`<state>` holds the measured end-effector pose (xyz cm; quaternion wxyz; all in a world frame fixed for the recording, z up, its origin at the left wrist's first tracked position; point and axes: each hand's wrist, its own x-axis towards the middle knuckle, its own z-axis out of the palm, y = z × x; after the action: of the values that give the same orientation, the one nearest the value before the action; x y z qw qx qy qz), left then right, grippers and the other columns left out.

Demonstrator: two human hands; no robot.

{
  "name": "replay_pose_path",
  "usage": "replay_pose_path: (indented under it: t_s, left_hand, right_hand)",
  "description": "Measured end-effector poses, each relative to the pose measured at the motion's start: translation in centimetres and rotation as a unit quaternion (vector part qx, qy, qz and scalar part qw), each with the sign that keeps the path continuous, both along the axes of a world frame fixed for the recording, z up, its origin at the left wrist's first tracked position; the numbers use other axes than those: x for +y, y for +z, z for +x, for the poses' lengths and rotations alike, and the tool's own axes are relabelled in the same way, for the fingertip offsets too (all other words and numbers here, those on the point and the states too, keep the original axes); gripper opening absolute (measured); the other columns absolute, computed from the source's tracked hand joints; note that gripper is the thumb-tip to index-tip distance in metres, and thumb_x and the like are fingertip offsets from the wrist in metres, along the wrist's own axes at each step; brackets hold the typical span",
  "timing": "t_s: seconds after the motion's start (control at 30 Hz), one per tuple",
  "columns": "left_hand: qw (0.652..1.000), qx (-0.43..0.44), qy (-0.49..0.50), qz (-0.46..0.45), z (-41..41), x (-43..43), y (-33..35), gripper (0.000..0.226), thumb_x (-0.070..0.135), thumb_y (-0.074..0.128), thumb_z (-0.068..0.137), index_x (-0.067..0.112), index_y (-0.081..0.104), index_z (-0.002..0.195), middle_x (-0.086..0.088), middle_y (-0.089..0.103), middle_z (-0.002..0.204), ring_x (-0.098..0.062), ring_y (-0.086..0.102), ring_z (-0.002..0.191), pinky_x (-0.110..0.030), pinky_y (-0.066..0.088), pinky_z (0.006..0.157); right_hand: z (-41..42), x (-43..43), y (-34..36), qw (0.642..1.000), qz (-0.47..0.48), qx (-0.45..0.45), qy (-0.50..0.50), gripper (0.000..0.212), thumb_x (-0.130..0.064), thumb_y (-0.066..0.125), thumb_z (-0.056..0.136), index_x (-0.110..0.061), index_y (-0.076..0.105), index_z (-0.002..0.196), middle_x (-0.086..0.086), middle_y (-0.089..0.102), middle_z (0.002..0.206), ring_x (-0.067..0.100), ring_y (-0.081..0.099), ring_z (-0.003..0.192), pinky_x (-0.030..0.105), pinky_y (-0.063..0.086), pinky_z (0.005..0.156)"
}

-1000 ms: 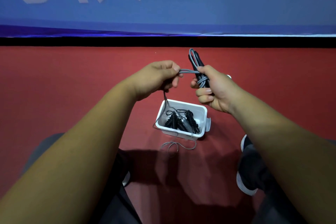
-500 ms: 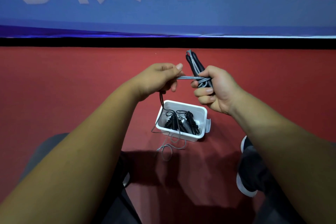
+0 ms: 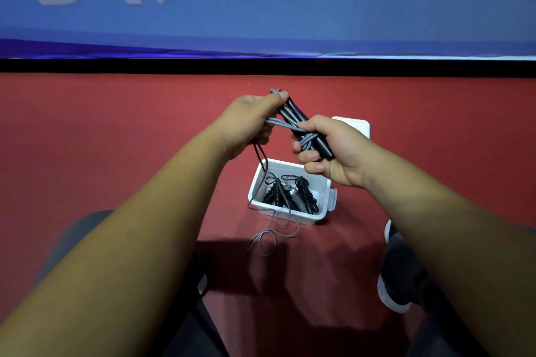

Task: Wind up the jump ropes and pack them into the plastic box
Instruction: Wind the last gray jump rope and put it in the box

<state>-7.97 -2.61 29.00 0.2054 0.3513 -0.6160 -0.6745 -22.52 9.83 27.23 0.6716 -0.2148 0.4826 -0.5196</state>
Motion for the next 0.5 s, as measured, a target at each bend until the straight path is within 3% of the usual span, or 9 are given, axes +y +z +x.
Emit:
replay_pose_path:
  t_s: [0.17,0.23,0.4,0.5]
  left_hand:
    - [1.000,0.003,0.022,0.008,-0.30,0.08,-0.30,0.036,0.029,0.059,0.102,0.021,0.047,0.070,0.001,0.021,0.055,-0.016,0.014,0.052,-0.038,0.013,0.058]
    - [1.000,0.002,0.022,0.009,-0.38,0.19,-0.35,0.033,0.029,0.059,0.102,0.020,0.047,0.073,0.001,0.020,0.055,-0.016,0.013,0.051,-0.035,0.014,0.056]
    - [1.000,-0.005,0.007,0.021,-0.28,0.10,-0.14,0.049,0.043,0.063,0.100,0.027,0.048,0.057,-0.001,0.018,0.059,-0.021,0.014,0.057,-0.033,0.021,0.055]
    - [0.999,-0.024,-0.033,0.034,0.10,-0.40,-0.11,0.048,0.064,0.063,0.095,0.020,0.062,0.075,-0.001,0.030,0.061,-0.019,0.023,0.056,-0.030,0.031,0.057]
  right_hand:
    - [-0.34,0.15,-0.02,0.999,0.033,-0.010,0.027,0.028,-0.033,0.059,0.101,-0.009,0.069,0.111,0.002,0.058,0.079,0.015,0.051,0.064,0.039,0.058,0.069]
    - [-0.21,0.15,0.07,0.999,0.040,-0.014,0.026,0.031,-0.033,0.057,0.101,-0.008,0.069,0.115,-0.001,0.053,0.075,0.012,0.046,0.059,0.038,0.059,0.067]
    - [0.20,-0.18,0.14,0.999,0.033,0.001,-0.012,0.026,-0.029,0.051,0.102,-0.007,0.063,0.108,-0.001,0.044,0.070,0.007,0.024,0.049,0.021,0.029,0.041]
    - [-0.32,-0.22,0.05,0.999,0.036,0.018,-0.032,0.023,-0.028,0.052,0.102,-0.007,0.061,0.105,-0.001,0.045,0.069,0.007,0.022,0.050,0.021,0.021,0.039]
